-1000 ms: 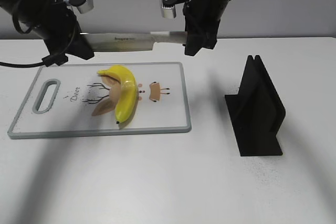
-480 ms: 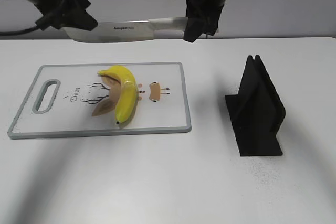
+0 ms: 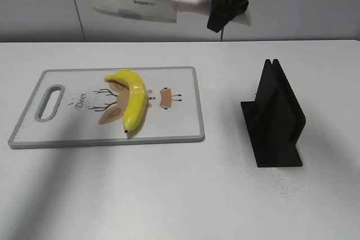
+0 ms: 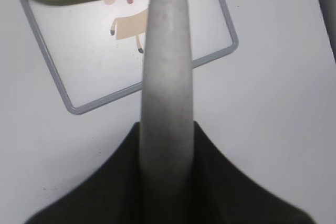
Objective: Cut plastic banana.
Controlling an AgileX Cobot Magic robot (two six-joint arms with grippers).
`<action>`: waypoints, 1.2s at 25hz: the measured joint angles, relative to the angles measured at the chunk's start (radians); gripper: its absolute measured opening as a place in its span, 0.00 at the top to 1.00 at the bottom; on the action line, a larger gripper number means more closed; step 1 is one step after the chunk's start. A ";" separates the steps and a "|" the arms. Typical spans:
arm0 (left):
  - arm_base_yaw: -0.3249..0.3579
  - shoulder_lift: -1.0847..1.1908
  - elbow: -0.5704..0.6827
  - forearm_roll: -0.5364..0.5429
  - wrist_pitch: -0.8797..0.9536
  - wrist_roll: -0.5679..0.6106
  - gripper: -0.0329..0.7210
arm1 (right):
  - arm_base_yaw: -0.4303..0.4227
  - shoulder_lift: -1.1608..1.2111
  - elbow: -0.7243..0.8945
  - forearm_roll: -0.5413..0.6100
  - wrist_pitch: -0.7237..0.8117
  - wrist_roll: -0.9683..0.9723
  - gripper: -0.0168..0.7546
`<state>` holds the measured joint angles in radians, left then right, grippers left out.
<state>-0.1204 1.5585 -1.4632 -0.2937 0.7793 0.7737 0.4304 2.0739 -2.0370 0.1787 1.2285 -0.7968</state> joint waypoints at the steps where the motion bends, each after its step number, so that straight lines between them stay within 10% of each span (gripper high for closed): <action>1: 0.000 -0.010 0.000 0.043 0.018 -0.062 0.18 | 0.000 -0.014 0.000 -0.007 0.000 0.073 0.77; 10: 0.027 -0.046 0.000 0.206 0.398 -0.503 0.19 | 0.000 -0.112 0.025 -0.067 0.001 0.504 0.77; 30: 0.034 -0.512 0.536 0.205 0.438 -0.587 0.23 | 0.000 -0.628 0.785 -0.060 -0.144 0.791 0.77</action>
<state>-0.0867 1.0463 -0.9270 -0.0891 1.2175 0.1871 0.4304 1.4463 -1.2518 0.1190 1.0845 -0.0059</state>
